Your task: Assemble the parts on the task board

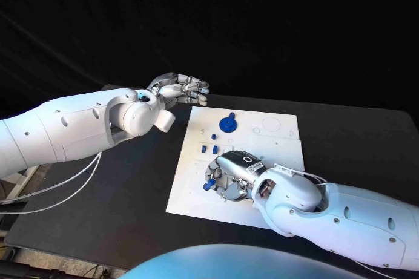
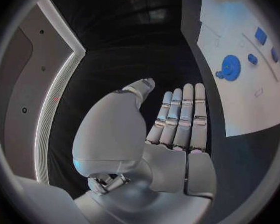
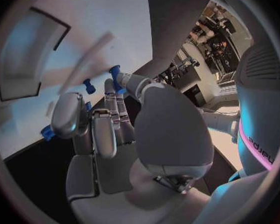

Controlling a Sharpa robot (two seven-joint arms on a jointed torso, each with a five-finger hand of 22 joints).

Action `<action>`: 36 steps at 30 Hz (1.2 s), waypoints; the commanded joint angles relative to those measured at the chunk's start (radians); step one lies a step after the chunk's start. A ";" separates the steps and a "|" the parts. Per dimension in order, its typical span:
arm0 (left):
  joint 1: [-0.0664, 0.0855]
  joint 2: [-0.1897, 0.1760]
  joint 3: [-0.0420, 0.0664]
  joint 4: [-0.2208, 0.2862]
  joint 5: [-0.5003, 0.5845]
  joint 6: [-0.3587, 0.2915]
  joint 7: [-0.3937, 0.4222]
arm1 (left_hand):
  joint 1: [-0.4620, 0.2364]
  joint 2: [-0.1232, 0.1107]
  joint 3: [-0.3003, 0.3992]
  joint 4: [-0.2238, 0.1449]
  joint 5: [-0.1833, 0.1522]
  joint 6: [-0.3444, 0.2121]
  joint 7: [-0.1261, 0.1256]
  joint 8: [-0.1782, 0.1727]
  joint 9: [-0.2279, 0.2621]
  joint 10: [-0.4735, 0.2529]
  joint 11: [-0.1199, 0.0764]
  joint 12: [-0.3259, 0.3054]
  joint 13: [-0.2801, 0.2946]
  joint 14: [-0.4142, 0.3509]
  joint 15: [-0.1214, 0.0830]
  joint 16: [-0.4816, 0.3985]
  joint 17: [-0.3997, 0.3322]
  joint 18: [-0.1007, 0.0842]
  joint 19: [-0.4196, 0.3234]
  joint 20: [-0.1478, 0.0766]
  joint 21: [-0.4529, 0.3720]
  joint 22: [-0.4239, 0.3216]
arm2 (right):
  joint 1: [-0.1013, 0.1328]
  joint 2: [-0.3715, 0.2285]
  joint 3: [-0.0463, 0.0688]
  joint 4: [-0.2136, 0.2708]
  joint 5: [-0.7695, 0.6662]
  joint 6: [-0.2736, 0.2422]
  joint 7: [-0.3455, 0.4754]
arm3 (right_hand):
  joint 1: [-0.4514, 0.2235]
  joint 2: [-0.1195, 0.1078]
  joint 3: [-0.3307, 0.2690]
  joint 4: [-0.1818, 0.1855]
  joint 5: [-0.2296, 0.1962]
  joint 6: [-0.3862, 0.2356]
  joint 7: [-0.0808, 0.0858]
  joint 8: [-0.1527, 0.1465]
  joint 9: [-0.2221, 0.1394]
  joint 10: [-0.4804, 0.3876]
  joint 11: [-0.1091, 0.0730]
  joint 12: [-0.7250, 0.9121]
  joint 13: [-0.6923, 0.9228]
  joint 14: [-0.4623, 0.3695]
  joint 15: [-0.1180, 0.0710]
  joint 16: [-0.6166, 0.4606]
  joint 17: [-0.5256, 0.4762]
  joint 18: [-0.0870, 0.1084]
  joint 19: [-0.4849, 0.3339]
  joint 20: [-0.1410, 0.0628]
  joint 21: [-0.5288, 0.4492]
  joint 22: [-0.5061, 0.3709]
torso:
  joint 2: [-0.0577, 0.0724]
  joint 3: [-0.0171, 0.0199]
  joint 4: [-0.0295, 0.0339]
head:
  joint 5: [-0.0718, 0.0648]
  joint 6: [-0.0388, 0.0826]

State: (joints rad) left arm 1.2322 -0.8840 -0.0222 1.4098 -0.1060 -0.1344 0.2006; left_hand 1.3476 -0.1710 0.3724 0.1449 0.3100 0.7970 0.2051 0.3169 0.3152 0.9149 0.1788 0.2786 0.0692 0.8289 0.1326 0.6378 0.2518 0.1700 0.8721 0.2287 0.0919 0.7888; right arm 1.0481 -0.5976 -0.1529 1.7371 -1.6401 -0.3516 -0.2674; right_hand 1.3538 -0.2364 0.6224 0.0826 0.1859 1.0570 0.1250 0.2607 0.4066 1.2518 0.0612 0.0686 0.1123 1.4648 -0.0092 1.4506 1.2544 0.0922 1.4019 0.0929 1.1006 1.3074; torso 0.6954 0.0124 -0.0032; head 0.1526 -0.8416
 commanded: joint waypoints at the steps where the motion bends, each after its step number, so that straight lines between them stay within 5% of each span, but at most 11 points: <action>1: 0.001 0.001 0.001 0.002 -0.002 0.017 0.003 | -0.007 -0.001 -0.005 0.001 0.003 -0.005 0.008 0.002 0.001 -0.007 -0.001 0.003 0.001 -0.003 0.000 -0.004 0.001 0.004 0.004 0.004 -0.005 -0.001 | -0.001 0.005 -0.001 -0.002 -0.005 0.031 -0.003 | -0.020 -0.001 0.000 -0.002 0.001 -0.016 0.005 -0.004 -0.004 -0.006 0.009 -0.004 0.001 0.043 0.000 0.002 -0.001 0.004 0.001 -0.002 -0.003 0.060 | 0.000 -0.0003 -0.0007 | 0.001 -0.001; 19: 0.001 0.001 0.000 0.002 -0.002 0.019 -0.001 | -0.012 0.000 -0.015 0.007 -0.011 -0.007 0.009 0.004 0.002 -0.013 0.000 0.007 0.001 -0.006 0.002 -0.005 0.003 0.003 0.004 0.005 -0.009 -0.007 | -0.001 0.018 -0.001 -0.022 0.002 0.043 -0.003 | -0.078 -0.043 -0.022 0.000 0.008 -0.104 0.019 -0.048 -0.016 -0.030 0.019 0.001 0.005 0.040 0.010 0.000 -0.008 0.007 -0.004 0.008 -0.017 0.059 | -0.001 -0.0003 -0.0004 | -0.005 0.001; 29: 0.001 0.000 0.000 0.002 -0.004 0.016 -0.004 | -0.009 0.000 -0.018 0.007 -0.007 -0.012 0.010 0.003 0.002 -0.016 0.001 0.010 0.001 -0.010 0.003 -0.007 0.003 0.003 0.002 0.006 -0.012 -0.011 | -0.001 0.003 -0.002 -0.003 -0.002 -0.031 -0.002 | -0.089 -0.046 -0.068 -0.011 0.019 -0.218 0.015 -0.097 -0.046 -0.052 0.014 0.010 0.016 0.041 0.006 0.002 -0.004 0.007 -0.002 0.006 -0.021 0.061 | -0.001 0.0013 -0.0015 | -0.008 0.006; 36: 0.001 0.000 0.000 0.000 -0.005 0.018 -0.004 | -0.009 0.000 -0.020 0.008 -0.009 -0.012 0.010 0.003 0.002 -0.017 0.002 0.011 0.001 -0.011 0.003 -0.007 0.004 0.003 0.001 0.006 -0.013 -0.011 | 0.003 -0.035 0.000 0.033 0.023 -0.150 0.026 | -0.079 -0.035 -0.077 -0.011 0.043 -0.199 0.023 -0.080 -0.045 -0.021 0.008 0.035 0.031 0.043 0.000 0.006 0.003 0.005 0.004 0.002 -0.011 0.067 | -0.002 0.0008 -0.0015 | -0.017 0.012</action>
State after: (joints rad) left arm 1.2321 -0.8850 -0.0230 1.4093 -0.1076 -0.1321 0.1933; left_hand 1.3476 -0.1710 0.3586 0.1533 0.3014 0.7935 0.2015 0.3169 0.3162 0.9040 0.1824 0.2825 0.0692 0.8253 0.1362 0.6378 0.2539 0.1700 0.8720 0.2287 0.0833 0.7790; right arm 1.0495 -0.6249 -0.1539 1.7616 -1.6321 -0.4025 -0.2649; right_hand 1.2727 -0.2827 0.5505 0.0718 0.2249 0.8515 0.1472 0.1755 0.3606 1.2232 0.0694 0.1007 0.1411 1.4684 -0.0056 1.4506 1.2563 0.0921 1.3982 0.0967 1.0861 1.3079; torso 0.6942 0.0132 -0.0044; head 0.1403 -0.8319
